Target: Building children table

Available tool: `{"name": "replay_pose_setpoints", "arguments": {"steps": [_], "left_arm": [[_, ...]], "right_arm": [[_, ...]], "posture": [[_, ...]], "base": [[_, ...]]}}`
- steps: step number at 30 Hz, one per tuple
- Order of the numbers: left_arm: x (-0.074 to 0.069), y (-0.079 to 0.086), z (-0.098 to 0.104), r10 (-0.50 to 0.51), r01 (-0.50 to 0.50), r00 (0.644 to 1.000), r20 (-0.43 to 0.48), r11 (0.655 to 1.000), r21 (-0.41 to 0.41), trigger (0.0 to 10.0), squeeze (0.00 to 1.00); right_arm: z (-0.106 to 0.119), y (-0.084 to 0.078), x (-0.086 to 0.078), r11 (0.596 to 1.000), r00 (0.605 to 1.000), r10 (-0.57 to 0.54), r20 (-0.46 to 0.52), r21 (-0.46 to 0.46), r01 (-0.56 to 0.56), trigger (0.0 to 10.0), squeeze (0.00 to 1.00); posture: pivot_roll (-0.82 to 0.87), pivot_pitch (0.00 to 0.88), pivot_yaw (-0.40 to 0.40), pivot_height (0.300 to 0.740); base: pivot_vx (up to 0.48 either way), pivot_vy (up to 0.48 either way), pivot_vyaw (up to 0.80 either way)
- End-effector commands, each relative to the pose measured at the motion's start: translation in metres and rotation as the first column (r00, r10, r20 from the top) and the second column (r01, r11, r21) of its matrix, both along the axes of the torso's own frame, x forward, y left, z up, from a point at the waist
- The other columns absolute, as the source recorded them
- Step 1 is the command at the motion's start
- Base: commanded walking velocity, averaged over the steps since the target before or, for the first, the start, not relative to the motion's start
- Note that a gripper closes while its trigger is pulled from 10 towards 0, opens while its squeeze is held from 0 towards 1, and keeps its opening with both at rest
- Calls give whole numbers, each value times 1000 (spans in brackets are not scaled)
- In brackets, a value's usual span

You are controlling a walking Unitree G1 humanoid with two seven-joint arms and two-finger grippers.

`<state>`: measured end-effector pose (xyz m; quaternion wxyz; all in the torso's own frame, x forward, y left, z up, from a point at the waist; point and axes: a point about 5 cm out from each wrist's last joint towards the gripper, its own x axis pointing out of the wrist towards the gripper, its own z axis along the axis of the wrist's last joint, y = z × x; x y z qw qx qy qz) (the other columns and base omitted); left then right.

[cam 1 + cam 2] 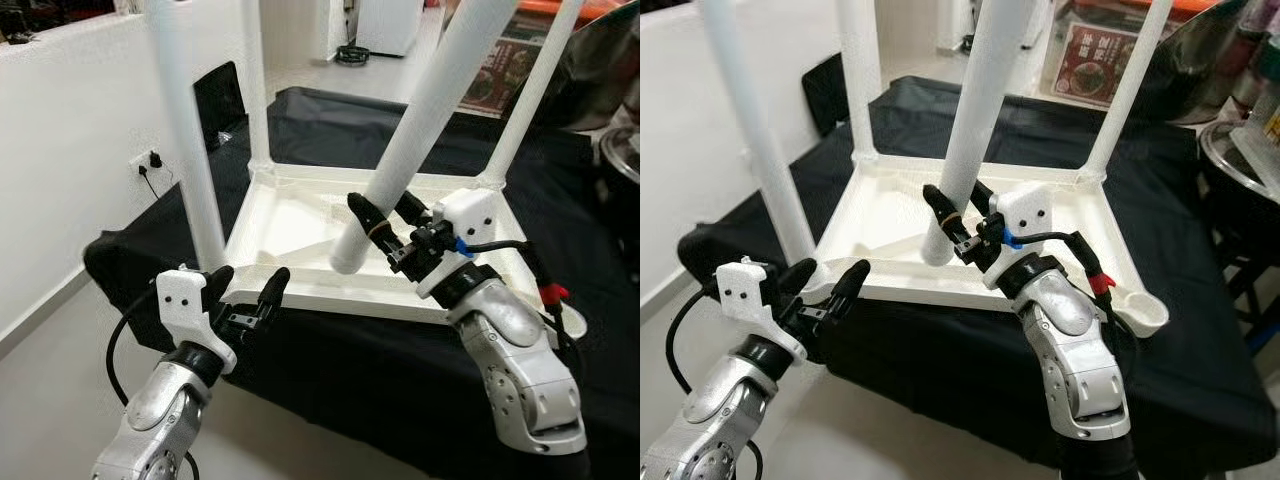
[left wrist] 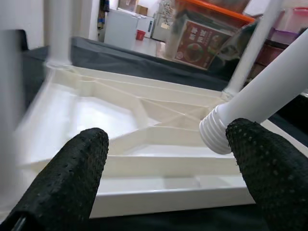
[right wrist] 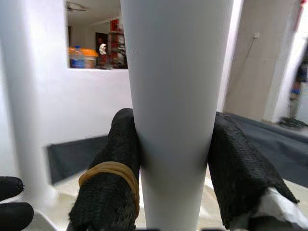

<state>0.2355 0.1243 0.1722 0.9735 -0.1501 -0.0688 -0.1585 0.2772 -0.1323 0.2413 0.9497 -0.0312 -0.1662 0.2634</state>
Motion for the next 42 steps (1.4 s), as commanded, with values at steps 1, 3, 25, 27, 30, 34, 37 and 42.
{"name": "replay_pose_setpoints", "arguments": {"steps": [1,3,25,27,30,34,37,42], "left_arm": [[1,-4,0,-2,2,1000,2,1000,1,10000,0],[2,-3,2,2,-2,1000,9,1000,-2,10000,0],[20,-1,14,28,-30,998,49,999,30,10000,0],[21,-2,15,29,-30,998,52,999,32,10000,0],[23,-1,19,35,-37,997,62,999,34,10000,0],[26,2,24,49,-52,996,75,998,47,10000,0],[28,4,28,59,-65,994,91,996,66,10000,0],[29,4,32,63,-70,992,110,996,60,10000,0]], "right_arm": [[-1,0,1,1000,1000,-8,-3,0,8,10000,0],[-1,1,1,1000,1000,-7,-7,3,7,10000,0],[-3,-3,18,998,997,-58,-42,0,58,10000,0],[-3,-3,19,998,997,-64,-43,-3,64,10000,0],[-3,-6,20,998,997,-67,-47,-3,67,10000,0],[-1,-7,20,998,997,-61,-45,-2,61,10000,0],[1,-8,19,999,998,-45,-37,-17,45,10000,0],[2,-9,19,999,999,-29,-27,-43,28,10000,0]], "posture": [[-61,68,-35,740],[-58,66,-36,740],[-48,63,-36,740],[-47,64,-34,740],[-47,64,-33,740],[-47,67,-27,740],[-49,69,-25,740],[-50,71,-24,740]], "base": [[0,-472,0],[0,-472,0],[0,-365,0],[0,0,0],[0,0,0],[0,0,0],[0,0,0],[0,0,0]]}}
